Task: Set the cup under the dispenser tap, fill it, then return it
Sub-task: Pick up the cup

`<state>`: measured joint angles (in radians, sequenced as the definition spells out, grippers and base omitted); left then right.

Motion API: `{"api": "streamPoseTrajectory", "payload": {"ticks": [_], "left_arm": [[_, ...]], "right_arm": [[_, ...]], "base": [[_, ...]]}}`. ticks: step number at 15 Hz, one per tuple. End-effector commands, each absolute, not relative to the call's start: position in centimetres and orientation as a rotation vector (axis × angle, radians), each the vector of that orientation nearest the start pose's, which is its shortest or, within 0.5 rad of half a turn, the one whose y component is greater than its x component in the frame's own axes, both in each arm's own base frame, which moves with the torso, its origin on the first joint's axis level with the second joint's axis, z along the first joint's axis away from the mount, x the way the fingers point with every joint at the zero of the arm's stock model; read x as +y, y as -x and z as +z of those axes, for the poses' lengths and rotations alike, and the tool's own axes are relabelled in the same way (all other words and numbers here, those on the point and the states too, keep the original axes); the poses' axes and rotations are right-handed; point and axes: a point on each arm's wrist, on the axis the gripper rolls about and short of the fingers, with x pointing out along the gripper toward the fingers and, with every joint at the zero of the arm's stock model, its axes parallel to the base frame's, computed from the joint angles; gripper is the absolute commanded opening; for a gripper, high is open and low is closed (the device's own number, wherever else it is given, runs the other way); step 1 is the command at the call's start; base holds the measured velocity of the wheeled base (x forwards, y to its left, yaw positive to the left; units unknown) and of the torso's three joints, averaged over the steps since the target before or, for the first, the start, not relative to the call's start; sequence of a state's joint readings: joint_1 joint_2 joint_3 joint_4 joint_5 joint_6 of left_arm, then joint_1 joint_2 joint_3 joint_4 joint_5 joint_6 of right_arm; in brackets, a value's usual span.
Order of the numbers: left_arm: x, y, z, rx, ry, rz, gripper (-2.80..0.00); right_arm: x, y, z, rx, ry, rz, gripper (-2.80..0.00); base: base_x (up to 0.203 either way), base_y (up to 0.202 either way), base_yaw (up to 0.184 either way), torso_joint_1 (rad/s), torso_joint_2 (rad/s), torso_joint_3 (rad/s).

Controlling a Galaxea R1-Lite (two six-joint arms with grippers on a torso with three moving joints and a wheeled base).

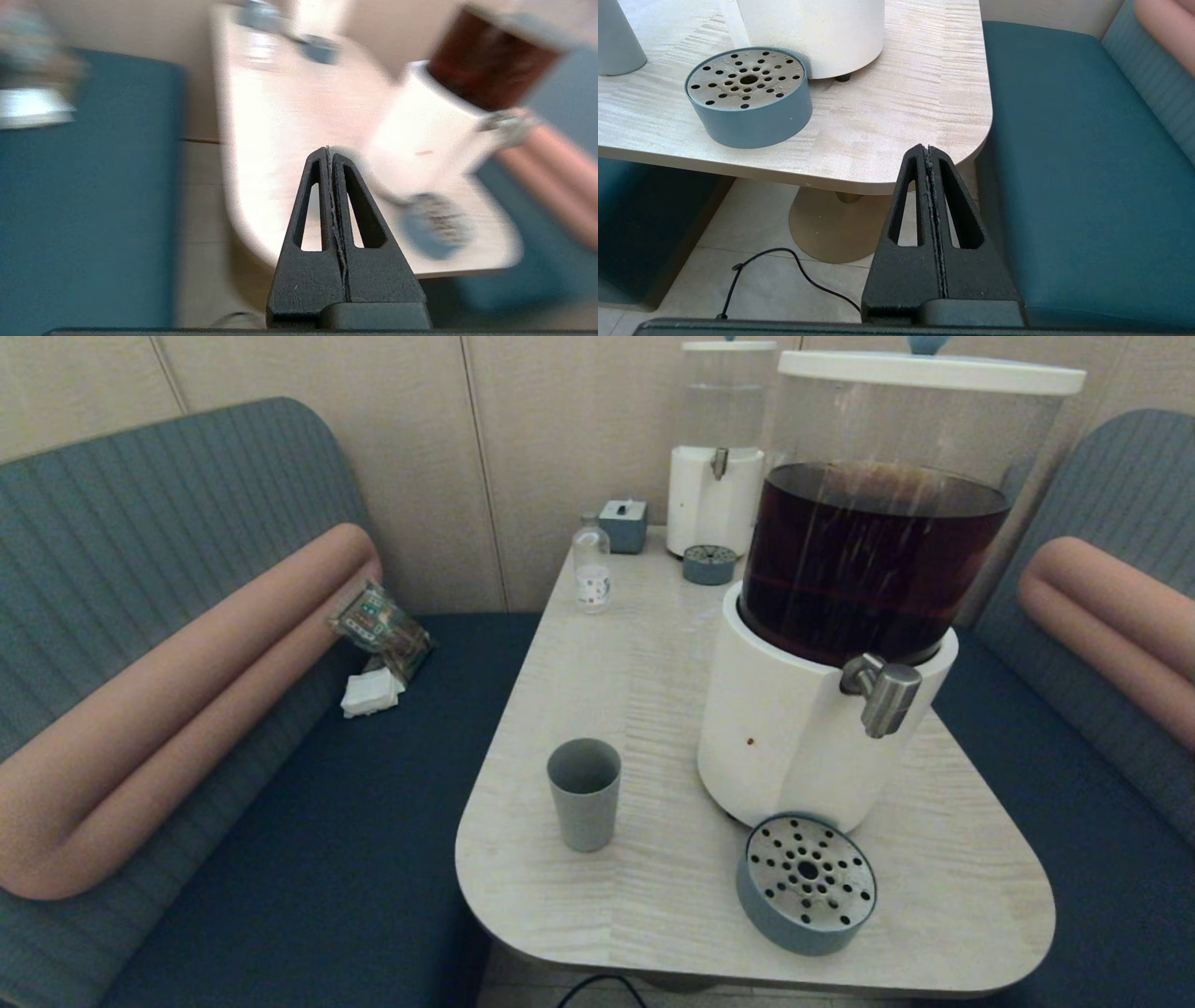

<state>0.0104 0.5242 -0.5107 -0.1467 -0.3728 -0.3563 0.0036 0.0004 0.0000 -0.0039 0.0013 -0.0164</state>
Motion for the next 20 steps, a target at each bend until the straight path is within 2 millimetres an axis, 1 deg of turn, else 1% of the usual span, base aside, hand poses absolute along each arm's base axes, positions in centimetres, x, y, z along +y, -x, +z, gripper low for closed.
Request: {"api": "streamPoseTrajectory", "payload": {"ticks": [1,3,4,5,7,9,10,11,13,16,18,20], "left_arm": [[-1.0,-7.3,24.8,0.039,0.350,-0.506,-2.80],[-1.2,-11.1,25.7,-0.046,0.292,-0.666,-2.80],[-1.3,-13.1,25.3,-0.080,0.252,-0.720,-2.80],[-1.3,-14.9,24.5,-0.102,0.215,-0.762,-2.80],[-1.3,-18.0,21.5,-0.122,0.138,-0.818,-2.80],[-1.3,-20.4,18.0,-0.091,0.090,-0.839,-2.80],[-1.3,-21.1,16.3,-0.064,0.074,-0.849,-2.80],[-1.3,-21.3,15.0,-0.040,0.065,-0.859,-2.80],[-1.3,-22.4,13.1,0.014,0.069,-0.870,-2.80],[-1.2,-24.8,11.5,0.048,0.067,-0.873,-2.80],[-1.2,-25.8,10.5,0.074,0.073,-0.872,-2.80],[-1.2,-26.8,10.0,0.079,0.071,-0.872,-2.80]], "right_arm": [[0.0,2.3,7.6,-0.006,0.017,0.006,-2.80],[0.0,2.3,7.6,-0.006,0.017,0.006,-2.80],[0.0,2.3,7.6,-0.005,0.017,0.006,-2.80],[0.0,2.3,7.5,-0.005,0.017,0.005,-2.80],[0.0,2.3,7.6,-0.006,0.017,0.005,-2.80],[0.0,2.3,7.5,-0.005,0.017,0.006,-2.80],[0.0,2.3,7.6,-0.005,0.017,0.005,-2.80],[0.0,2.3,7.5,-0.005,0.017,0.006,-2.80],[0.0,2.3,7.6,-0.006,0.017,0.006,-2.80],[0.0,2.3,7.6,-0.005,0.017,0.005,-2.80],[0.0,2.3,7.6,-0.005,0.017,0.006,-2.80],[0.0,2.3,7.6,-0.005,0.017,0.006,-2.80]], "base": [[0.000,0.000,0.000,0.000,0.00,0.000],[0.000,0.000,0.000,0.000,0.00,0.000],[0.000,0.000,0.000,0.000,0.00,0.000],[0.000,0.000,0.000,0.000,0.00,0.000],[0.000,0.000,0.000,0.000,0.00,0.000],[0.000,0.000,0.000,0.000,0.00,0.000],[0.000,0.000,0.000,0.000,0.00,0.000],[0.000,0.000,0.000,0.000,0.00,0.000],[0.000,0.000,0.000,0.000,0.00,0.000],[0.000,0.000,0.000,0.000,0.00,0.000],[0.000,0.000,0.000,0.000,0.00,0.000],[0.000,0.000,0.000,0.000,0.00,0.000]]}}
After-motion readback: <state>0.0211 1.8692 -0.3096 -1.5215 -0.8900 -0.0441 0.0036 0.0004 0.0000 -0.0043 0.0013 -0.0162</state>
